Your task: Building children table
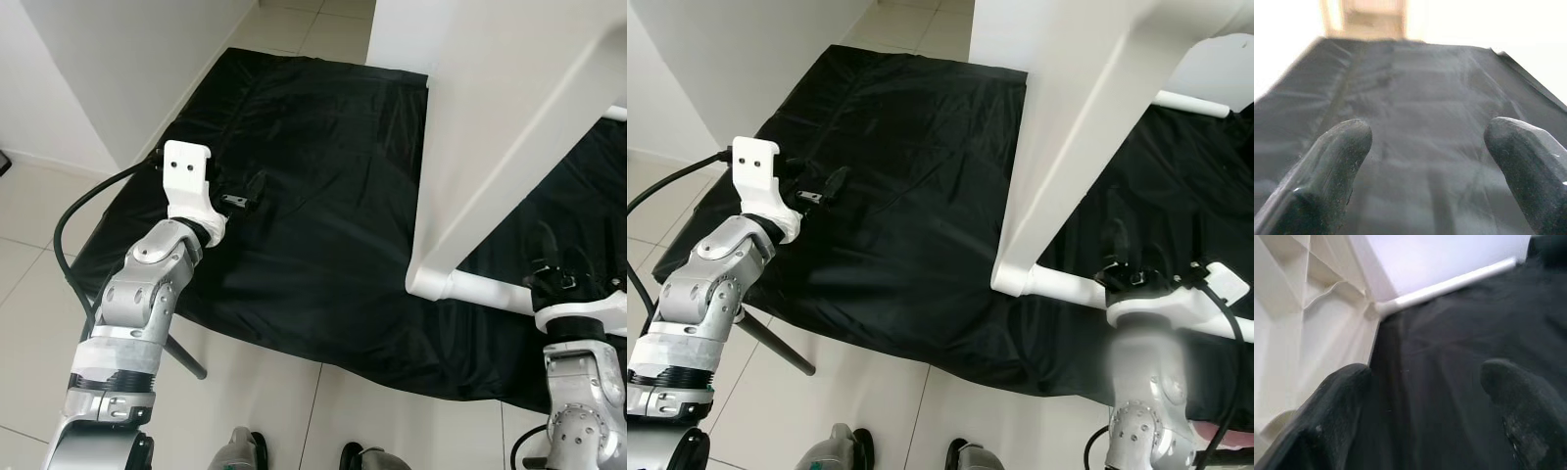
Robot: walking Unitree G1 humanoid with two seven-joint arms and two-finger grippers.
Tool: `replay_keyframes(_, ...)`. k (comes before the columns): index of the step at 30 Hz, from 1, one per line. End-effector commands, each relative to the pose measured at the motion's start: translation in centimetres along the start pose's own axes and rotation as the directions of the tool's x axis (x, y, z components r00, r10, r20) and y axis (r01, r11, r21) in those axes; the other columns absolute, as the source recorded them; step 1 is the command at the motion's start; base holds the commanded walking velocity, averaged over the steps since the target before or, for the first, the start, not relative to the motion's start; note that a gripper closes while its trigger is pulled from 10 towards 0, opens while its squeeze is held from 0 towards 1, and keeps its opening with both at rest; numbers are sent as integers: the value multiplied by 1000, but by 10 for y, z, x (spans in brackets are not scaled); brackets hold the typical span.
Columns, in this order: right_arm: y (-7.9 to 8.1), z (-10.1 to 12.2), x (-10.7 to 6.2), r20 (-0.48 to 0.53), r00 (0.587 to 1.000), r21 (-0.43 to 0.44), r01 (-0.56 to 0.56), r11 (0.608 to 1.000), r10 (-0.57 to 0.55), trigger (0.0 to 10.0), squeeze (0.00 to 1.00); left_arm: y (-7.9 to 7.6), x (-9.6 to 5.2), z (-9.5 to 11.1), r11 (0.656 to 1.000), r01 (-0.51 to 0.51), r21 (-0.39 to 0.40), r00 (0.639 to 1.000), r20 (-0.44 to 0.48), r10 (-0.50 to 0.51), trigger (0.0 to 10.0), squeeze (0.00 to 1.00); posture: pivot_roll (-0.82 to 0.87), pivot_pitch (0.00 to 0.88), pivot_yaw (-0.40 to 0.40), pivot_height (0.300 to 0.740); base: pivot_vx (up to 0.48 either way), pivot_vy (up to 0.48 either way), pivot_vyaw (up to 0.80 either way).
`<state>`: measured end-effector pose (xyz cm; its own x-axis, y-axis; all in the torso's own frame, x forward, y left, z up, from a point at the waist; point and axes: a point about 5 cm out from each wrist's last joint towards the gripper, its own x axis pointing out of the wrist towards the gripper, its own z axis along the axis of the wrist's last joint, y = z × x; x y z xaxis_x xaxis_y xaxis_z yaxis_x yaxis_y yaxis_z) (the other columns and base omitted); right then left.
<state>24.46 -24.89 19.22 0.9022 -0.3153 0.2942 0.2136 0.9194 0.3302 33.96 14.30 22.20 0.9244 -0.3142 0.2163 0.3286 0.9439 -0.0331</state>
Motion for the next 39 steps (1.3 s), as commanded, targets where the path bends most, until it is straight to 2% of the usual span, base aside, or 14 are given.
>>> replay_keyframes(1, 7, -2, 2, 7, 1000, -66, 14, 998, -14, 10000, 0, 2, -3, -8, 999, -35, 6, 999, -4, 35, 10000, 0, 33, 147, -26, 740, 0, 0, 0)
replay_keyframes(2, 15, -4, 4, 8, 1000, -127, 24, 992, -23, 10000, 0, 0, -3, -11, 999, -51, 14, 999, 10, 51, 10000, 0, 31, 148, -28, 740, 0, 0, 0)
replay_keyframes(5, 30, -17, 4, -35, 999, -186, -19, 982, 12, 10000, 0, -5, -6, -19, 997, -75, 21, 997, 32, 75, 10000, 0, 30, 150, -31, 740, 0, 0, 0)
replay_keyframes(7, 30, -17, 4, -35, 999, -186, -19, 982, 12, 10000, 0, -5, -6, -19, 997, -75, 21, 997, 32, 75, 10000, 0, 30, 150, -31, 740, 0, 0, 0)
replay_keyframes(8, 30, -21, 3, -35, 999, -198, 7, 980, -14, 10000, 0, -7, -7, -20, 994, -87, 60, 995, 48, 84, 10000, 0, 32, 151, -34, 740, 0, 0, 0)
replay_keyframes(10, 34, -33, -3, -55, 998, -276, -8, 961, -7, 10000, 0, -12, -13, -25, 988, -118, 97, 991, 73, 111, 10000, 0, 41, 147, -37, 740, 0, 0, 0)
replay_keyframes(15, 36, -44, -9, -77, 997, -303, -24, 953, 1, 10000, 0, -13, -20, -32, 985, -140, 97, 988, 72, 134, 10000, 0, 45, 143, -39, 740, 0, 0, 0)
replay_keyframes(17, 36, -55, -13, -97, 995, -325, -38, 945, 7, 10000, 0, -16, -25, -39, 991, -122, 61, 990, 84, 116, 10000, 0, 49, 140, -41, 740, 0, 0, 0)
replay_keyframes(21, 34, -61, -15, -112, 994, -313, -33, 949, -3, 10000, 0, -22, -29, -44, 993, -97, 61, 992, 89, 91, 10000, 0, 55, 136, -46, 740, 0, 0, 0)
replay_keyframes(22, 33, -67, -18, -129, 992, -306, -38, 951, -2, 10000, 0, -27, -31, -49, 994, -66, 83, 994, 88, 59, 10000, 0, 55, 136, -48, 740, 0, 0, 0)
replay_keyframes(28, 35, -75, -22, -163, 986, -281, -81, 956, 36, 10000, 0, -35, -33, -53, 993, 0, 116, 997, 79, -9, 10000, 0, 52, 134, -44, 740, 0, 0, 0)
replay_keyframes(37, 51, -89, -31, -223, 963, -197, -195, 961, 150, 10000, 0, -55, -41, -59, 978, 161, 132, 984, 62, -170, 10000, 0, 53, 133, -44, 740, 0, 0, 0)
replay_keyframes(39, 56, -95, -33, -248, 952, -171, -226, 959, 180, 10000, 0, -60, -44, -63, 967, 192, 169, 978, 52, -203, 10000, 0, 60, 133, -49, 740, 0, 0, 0)
